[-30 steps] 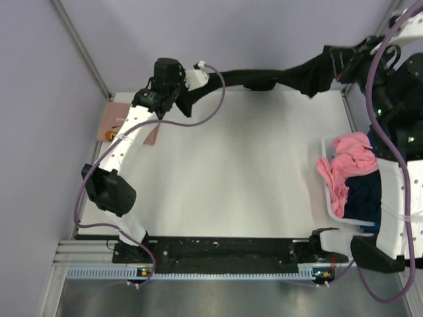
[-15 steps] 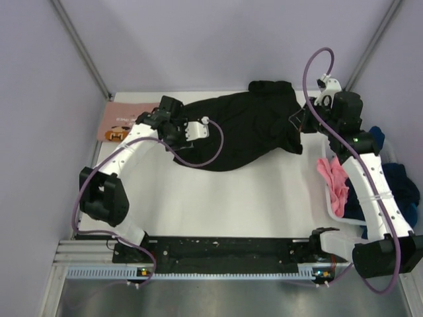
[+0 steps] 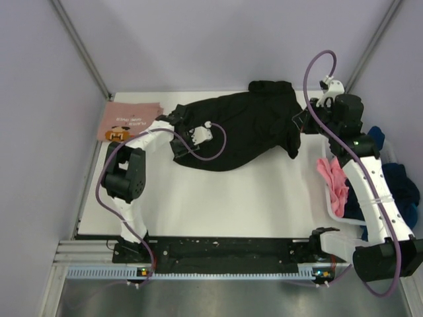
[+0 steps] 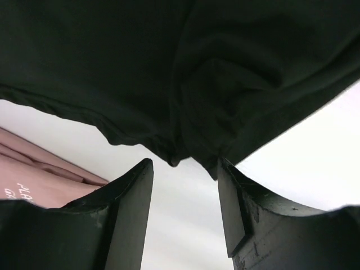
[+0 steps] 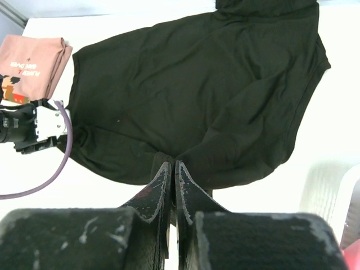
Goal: Fold and stack the t-shirts
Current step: Flatten out the tshirt
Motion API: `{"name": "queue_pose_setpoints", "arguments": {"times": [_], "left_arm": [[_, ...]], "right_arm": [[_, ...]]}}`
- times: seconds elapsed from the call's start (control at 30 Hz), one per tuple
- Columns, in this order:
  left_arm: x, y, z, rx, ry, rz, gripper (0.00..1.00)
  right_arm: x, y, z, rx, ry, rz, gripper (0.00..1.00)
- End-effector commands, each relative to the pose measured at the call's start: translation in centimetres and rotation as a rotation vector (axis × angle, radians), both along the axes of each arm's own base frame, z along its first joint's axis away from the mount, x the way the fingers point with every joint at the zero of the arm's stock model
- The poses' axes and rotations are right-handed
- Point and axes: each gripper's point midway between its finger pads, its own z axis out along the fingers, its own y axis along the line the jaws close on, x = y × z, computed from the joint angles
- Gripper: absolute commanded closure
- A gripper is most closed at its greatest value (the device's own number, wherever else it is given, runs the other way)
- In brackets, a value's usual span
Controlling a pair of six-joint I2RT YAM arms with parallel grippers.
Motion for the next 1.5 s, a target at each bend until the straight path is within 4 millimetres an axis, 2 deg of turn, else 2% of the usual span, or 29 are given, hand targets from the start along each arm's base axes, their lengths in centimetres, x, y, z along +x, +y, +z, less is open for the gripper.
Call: {"name": "queue_pose_setpoints", "arguments": {"times": [0.0, 0.1, 0.17, 0.23, 0.27, 0.3, 0.37, 0.47, 0.6, 0.63, 0.67, 0.77, 0.9, 1.0, 1.13, 1.17, 1.2, 1.33, 1.4, 1.47], "left_arm": [[1.2, 0.3, -0.6, 0.016, -0.018, 0.094, 0.46], [0.3, 0.7, -1.5, 0.038, 0.013, 0.092, 0.47], [-0.3, 0.6, -2.0, 0.032, 0.042, 0.087, 0.52], [-1.2, -0.1, -2.1, -0.006, 0.086, 0.073, 0.62], [-1.6, -0.2, -2.2, -0.016, 0.1, 0.073, 0.78], [-1.7, -0.3, -2.0, -0.026, 0.102, 0.078, 1.0], [-2.2, -0.2, -1.4, -0.049, 0.107, 0.101, 1.0], [-2.1, 1.0, 0.6, -0.075, 0.068, 0.173, 1.0], [-2.8, 4.4, 4.1, -0.106, 0.024, 0.289, 1.0], [-3.2, 5.4, 5.2, -0.107, 0.004, 0.312, 1.0], [-3.9, 6.3, 5.3, -0.096, 0.012, 0.327, 1.0], [-5.6, 8.6, 7.4, -0.097, -0.035, 0.342, 1.0], [-6.3, 11.4, 9.2, -0.086, -0.109, 0.38, 1.0], [-8.0, 12.4, 8.2, -0.101, -0.046, 0.413, 1.0], [-12.1, 12.9, 4.6, -0.063, 0.056, 0.39, 1.0], [-13.2, 13.1, 3.5, -0.048, 0.081, 0.379, 0.99], [-14.0, 13.2, 2.8, -0.037, 0.1, 0.372, 0.91], [-16.1, 14.2, 1.9, 0.028, 0.13, 0.352, 0.45], [-16.1, 15.0, 2.8, 0.067, 0.09, 0.341, 0.38], [-15.9, 14.5, 4.6, 0.04, 0.035, 0.308, 0.36]], "right_arm": [[-0.3, -1.0, 1.8, -0.024, -0.086, -0.03, 1.0], [-0.1, -1.6, 2.2, -0.044, -0.095, -0.055, 1.0], [-0.2, -1.7, 2.5, -0.048, -0.099, -0.061, 1.0], [-0.1, -1.7, 2.5, -0.047, -0.1, -0.064, 1.0], [-0.2, -1.7, 2.5, -0.048, -0.099, -0.066, 1.0], [-0.2, -1.8, 2.6, -0.047, -0.098, -0.07, 1.0], [-0.4, -2.0, 3.1, -0.043, -0.102, -0.083, 1.0], [-0.7, -2.0, 4.1, -0.03, -0.102, -0.09, 1.0], [-2.0, -1.7, 4.5, 0.007, -0.069, -0.085, 1.0], [-2.5, -1.5, 4.0, 0.021, -0.046, -0.078, 1.0], [-3.0, -1.1, 3.9, 0.042, -0.033, -0.065, 1.0], [-4.1, -0.8, 3.4, 0.061, -0.007, -0.053, 1.0], [-5.3, 1.0, 2.9, 0.128, 0.057, 0.033, 1.0], [-7.3, 2.8, 0.2, 0.213, 0.181, 0.105, 1.0], [-10.7, 3.5, -4.5, 0.232, 0.32, 0.125, 1.0], [-11.5, 3.7, -5.5, 0.234, 0.349, 0.128, 1.0], [-12.1, 3.6, -6.5, 0.23, 0.375, 0.127, 1.0], [-13.4, 3.0, -9.2, 0.211, 0.435, 0.1, 1.0], [-13.7, 3.0, -9.8, 0.207, 0.447, 0.101, 1.0], [-13.7, 2.7, -10.3, 0.189, 0.452, 0.089, 1.0]]}}
